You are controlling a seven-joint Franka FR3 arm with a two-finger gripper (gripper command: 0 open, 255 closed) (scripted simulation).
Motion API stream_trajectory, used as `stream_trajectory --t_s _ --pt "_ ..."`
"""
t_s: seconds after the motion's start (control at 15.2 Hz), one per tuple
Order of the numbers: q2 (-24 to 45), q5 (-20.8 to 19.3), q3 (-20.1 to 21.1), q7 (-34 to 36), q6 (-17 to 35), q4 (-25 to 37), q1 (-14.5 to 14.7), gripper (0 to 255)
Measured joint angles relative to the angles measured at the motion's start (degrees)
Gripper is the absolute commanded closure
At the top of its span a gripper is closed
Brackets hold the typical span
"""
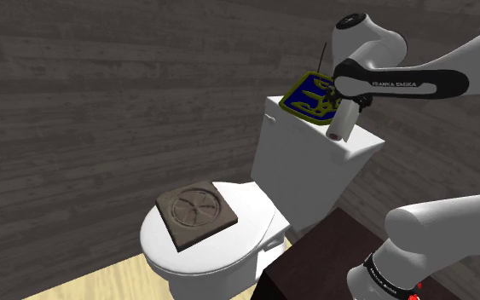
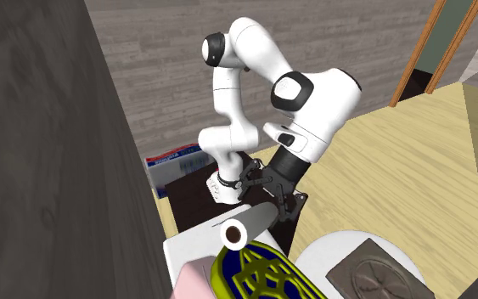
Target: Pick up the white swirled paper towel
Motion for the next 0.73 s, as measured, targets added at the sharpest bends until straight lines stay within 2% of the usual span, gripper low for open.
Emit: stream_trajectory --t_s 0.2,0.26,0.73 --pt "0.04 -0.41 0.22 1.49 1.67 -2.02 -0.05 0" --pt "0.12 -0.46 0.27 1.67 1.83 -2.15 -0.07 255" --pt "0.10 -0.50 0.36 1.86 2.00 -2.30 -0.03 255"
